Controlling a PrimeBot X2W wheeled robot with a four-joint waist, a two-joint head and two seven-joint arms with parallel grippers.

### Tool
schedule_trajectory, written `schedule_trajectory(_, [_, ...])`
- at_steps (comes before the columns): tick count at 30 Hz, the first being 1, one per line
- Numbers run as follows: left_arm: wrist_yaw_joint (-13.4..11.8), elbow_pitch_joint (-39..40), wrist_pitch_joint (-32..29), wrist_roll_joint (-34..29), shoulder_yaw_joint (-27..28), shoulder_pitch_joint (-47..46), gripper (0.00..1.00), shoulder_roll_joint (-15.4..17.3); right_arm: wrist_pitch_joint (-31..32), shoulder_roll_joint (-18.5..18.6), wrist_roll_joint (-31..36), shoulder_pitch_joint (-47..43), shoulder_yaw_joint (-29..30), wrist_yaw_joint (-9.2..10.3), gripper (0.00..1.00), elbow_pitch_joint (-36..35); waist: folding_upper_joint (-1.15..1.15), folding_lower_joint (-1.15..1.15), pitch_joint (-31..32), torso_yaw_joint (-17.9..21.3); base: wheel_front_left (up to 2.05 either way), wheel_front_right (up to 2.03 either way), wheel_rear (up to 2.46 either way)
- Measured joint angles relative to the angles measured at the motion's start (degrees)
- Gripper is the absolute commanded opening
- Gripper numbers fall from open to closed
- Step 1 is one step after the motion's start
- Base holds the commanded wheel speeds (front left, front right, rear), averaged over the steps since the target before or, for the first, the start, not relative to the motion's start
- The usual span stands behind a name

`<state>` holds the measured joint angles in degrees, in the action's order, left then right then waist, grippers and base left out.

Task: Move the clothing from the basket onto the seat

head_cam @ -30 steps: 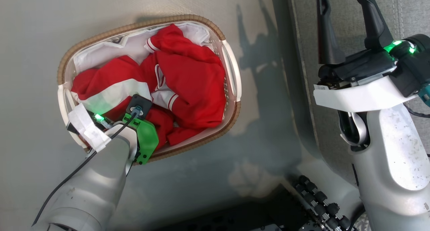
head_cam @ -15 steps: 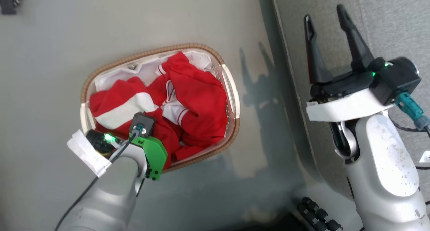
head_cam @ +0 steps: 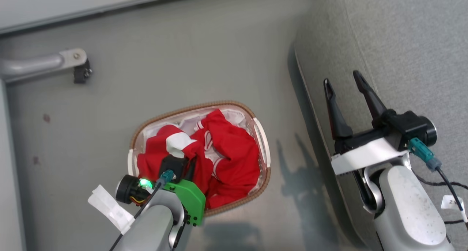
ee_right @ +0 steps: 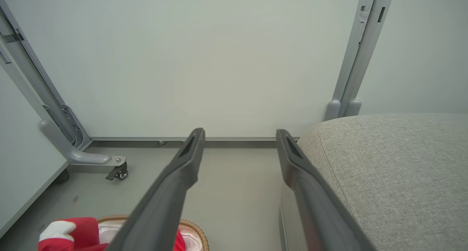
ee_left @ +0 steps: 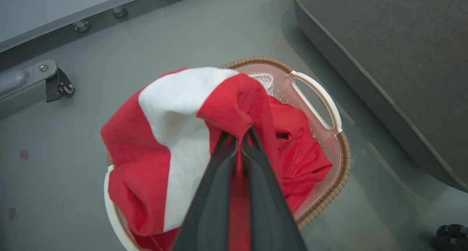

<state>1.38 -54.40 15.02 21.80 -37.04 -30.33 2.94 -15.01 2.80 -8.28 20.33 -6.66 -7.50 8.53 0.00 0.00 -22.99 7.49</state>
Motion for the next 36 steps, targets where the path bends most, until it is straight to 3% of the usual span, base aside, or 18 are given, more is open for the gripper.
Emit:
schedule_trajectory(16, [-0.6,21.6,0.0,-3.0,6.2,8.4,0.00,-0.1,0.0,0.0,-1.3,-9.4,0.0,0.00,1.00,3.5,0.00,0.00,16.2,-3.3,0.00,0.00,0.00])
schedule_trajectory(26, [-0.3,32.5,0.0,-3.3,6.9,8.9,0.00,-0.1,0.0,0.0,-1.2,-13.9,-2.1,0.00,1.00,6.0,0.00,0.00,21.8,-4.4,0.00,0.00,0.00])
schedule_trajectory(30, [-0.4,34.6,0.0,-2.6,6.1,8.3,0.00,-0.1,0.0,0.0,-0.2,-14.3,-5.4,0.00,1.00,6.8,0.00,0.00,22.1,-5.1,0.00,0.00,0.00])
schedule_trajectory(36, [-0.7,35.5,0.0,-1.6,3.8,8.2,0.00,-0.1,0.0,0.1,-2.2,-12.7,-15.1,0.00,1.00,8.3,0.00,0.00,22.3,-6.3,0.00,0.00,0.00])
